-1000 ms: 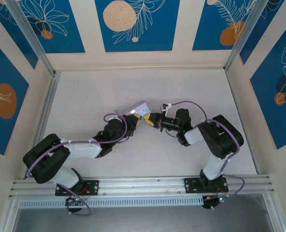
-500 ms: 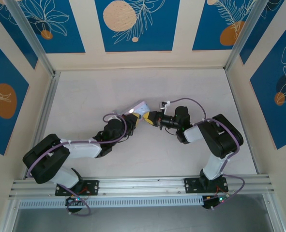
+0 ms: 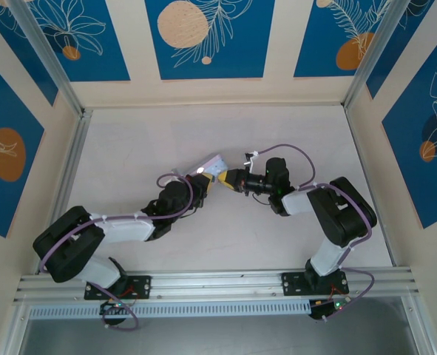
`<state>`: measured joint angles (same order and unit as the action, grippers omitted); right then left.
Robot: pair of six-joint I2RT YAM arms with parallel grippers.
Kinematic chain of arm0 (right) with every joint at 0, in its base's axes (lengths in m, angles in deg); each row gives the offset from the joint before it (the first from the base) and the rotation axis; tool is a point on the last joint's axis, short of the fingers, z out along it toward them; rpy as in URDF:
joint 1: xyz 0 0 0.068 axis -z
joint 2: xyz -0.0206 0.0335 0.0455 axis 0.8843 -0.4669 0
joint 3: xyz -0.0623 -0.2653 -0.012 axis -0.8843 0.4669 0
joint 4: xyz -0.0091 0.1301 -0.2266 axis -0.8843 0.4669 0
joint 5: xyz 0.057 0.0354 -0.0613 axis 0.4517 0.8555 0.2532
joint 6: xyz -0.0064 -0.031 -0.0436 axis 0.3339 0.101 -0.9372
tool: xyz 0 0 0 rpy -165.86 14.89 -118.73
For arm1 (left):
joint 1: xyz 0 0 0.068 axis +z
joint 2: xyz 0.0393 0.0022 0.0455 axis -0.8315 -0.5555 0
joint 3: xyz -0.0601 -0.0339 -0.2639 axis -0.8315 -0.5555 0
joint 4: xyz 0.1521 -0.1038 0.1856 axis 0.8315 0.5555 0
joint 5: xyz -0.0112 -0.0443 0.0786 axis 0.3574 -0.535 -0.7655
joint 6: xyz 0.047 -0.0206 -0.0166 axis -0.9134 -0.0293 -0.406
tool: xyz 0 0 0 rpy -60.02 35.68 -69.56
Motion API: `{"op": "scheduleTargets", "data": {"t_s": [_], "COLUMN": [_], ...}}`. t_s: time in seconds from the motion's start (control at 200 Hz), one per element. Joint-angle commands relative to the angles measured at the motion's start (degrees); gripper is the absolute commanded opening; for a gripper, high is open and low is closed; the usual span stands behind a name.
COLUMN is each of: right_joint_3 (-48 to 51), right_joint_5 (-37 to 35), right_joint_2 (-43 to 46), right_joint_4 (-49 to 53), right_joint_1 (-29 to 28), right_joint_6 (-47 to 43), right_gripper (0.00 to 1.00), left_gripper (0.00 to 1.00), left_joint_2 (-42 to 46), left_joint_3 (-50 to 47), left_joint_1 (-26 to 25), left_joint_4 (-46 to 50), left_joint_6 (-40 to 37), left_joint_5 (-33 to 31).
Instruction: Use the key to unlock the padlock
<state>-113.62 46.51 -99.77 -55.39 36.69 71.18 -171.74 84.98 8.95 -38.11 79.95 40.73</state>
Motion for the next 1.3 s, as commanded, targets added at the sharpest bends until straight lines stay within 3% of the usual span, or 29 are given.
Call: {"op": "scheduleTargets", "data": {"t_s": [0.0, 0.14, 0.355, 0.82, 1.295], "right_joint_3": [-2.2, -3.8, -4.7, -5.8, -5.7], "right_joint_5": [0.4, 1.0, 0.4, 1.6, 1.4], "right_joint_2": [-0.3, 0.0, 5.1, 4.5, 4.2], "right_joint_4": [-2.5, -4.4, 5.0, 6.1, 7.0], "right_joint_1": [-1.3, -1.7, -1.7, -1.3, -1.2], "right_joint_6": [2.9, 8.8, 5.3, 10.9, 10.6], "right_gripper": [0.0, 0.0, 0.0, 0.0, 0.0], "left_gripper": [0.0, 0.0, 0.0, 0.0, 0.0], "left_joint_2": [1.9, 2.0, 2.9, 3.9, 5.3], "left_joint_3": [3.3, 3.7, 4.7, 4.1, 4.3], "left_joint_1": [-2.2, -2.2, -2.2, -2.2, -2.3], "left_joint_4": [-4.5, -4.3, -2.5, -1.1, 4.1], "left_joint_6": [0.7, 1.1, 1.4, 2.7, 7.3], "left_joint_5": [8.6, 8.0, 6.8, 5.2, 2.6]}}
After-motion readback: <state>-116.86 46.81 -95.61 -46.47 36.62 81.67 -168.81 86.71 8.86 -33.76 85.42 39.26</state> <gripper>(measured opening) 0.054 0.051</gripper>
